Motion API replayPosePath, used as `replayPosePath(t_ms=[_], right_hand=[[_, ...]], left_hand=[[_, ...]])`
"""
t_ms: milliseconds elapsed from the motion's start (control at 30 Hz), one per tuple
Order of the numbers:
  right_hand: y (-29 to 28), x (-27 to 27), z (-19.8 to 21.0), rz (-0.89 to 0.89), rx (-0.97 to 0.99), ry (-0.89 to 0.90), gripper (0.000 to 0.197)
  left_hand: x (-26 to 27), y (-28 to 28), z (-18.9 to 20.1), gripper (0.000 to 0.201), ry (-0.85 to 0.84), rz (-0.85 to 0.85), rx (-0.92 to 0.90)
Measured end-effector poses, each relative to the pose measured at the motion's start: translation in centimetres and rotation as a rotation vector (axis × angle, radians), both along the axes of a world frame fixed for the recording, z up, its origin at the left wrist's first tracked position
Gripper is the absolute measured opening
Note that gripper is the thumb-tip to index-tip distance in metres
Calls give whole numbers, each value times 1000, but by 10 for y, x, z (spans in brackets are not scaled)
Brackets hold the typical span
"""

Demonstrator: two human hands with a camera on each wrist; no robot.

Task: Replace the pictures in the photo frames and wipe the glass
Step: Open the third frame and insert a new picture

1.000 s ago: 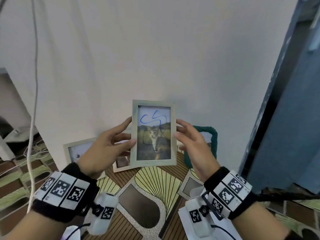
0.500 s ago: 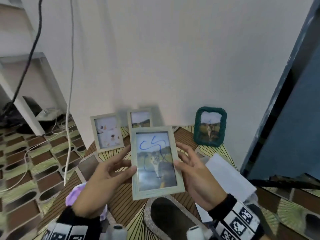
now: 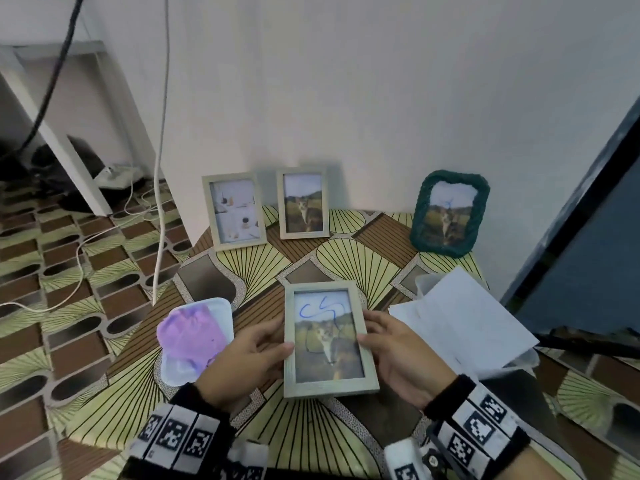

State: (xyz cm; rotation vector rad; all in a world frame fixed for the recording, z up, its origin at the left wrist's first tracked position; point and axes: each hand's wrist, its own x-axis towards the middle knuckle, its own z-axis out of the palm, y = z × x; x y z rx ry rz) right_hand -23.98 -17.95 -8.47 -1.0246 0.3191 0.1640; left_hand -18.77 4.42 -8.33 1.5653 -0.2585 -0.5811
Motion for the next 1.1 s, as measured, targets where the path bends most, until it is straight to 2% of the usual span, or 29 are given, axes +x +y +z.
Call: replayPosePath(t_ms=[133, 267, 467, 633, 733, 867, 933, 1100], right_hand=[[0, 3, -8, 14, -60, 87, 37], [-4, 5, -17, 3, -146, 120, 39], [-11, 3, -21, -80, -112, 98, 33], [-26, -3, -13, -123, -40, 77, 26], [-29, -7, -4, -101, -35, 37, 24], [-28, -7, 4, -71, -148, -27, 21], [-25, -5, 6, -63, -212, -64, 22], [-14, 3, 10, -29, -344, -173, 26]], left_hand=[[4, -4, -9, 42, -19, -22, 109], [13, -4, -13, 32, -69, -28, 252], [17, -8, -9, 32, -58, -164, 217], [19, -24, -20, 34, 8, -183, 106], [19, -36, -23, 36, 41, -186, 136], [17, -56, -12, 42, 97, -168, 203], [18, -62, -8, 54, 136, -106, 202], [24, -59, -7, 86, -33, -176, 319]])
